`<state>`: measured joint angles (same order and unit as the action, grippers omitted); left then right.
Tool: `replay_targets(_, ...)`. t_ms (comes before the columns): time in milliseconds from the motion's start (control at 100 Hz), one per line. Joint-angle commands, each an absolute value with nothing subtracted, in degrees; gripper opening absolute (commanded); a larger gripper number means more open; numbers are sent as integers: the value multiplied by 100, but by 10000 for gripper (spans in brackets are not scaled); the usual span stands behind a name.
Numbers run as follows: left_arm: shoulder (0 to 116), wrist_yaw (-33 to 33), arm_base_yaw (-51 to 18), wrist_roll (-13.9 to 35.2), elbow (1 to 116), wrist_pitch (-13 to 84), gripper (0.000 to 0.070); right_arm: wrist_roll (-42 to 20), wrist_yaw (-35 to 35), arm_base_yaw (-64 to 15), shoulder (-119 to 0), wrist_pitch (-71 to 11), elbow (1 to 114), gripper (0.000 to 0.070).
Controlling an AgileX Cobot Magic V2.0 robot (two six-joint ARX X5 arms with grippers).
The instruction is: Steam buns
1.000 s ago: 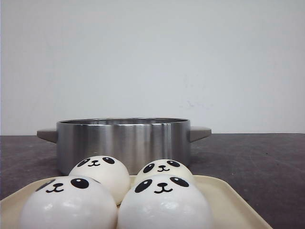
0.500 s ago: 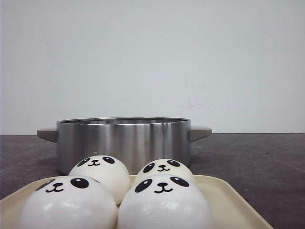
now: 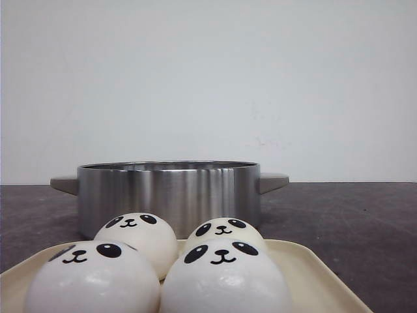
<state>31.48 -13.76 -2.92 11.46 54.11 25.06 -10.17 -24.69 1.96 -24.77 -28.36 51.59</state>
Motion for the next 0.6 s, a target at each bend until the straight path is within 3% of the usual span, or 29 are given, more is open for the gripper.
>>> replay_targets(0, 3284, -1428, -303, 1013, 5636, 2484, 643, -825, -2596, 196, -2547, -2827, 5352, 588)
replay_targets(20, 3315, -1428, -303, 1013, 5671, 2486, 700, -845, -2633, 196, -2558, -2825, 5382, 663)
replay_targets(40, 3339, -1428, -303, 1013, 5693, 2482, 700, -869, -2689, 196, -2576, -2825, 5406, 700)
replay_targets(190, 3367, -1826, -303, 1192, 5708, 2779, 700, -1050, -3301, 187, -2674, -2646, 5435, 700)
replay_targets(390, 3391, -1931, -679, 1221, 5704, 3452, 700, -1223, -3376, -104, -3074, -2530, 5435, 700)
replay_targets(500, 3454, -1931, -1041, 1190, 5704, 3575, 700, -1288, -3264, -661, -3435, -2530, 5435, 700)
replay_targets(590, 3531, -1905, -1354, 1046, 5704, 3579, 700, -1258, -2692, -1422, -3717, -2528, 5435, 700)
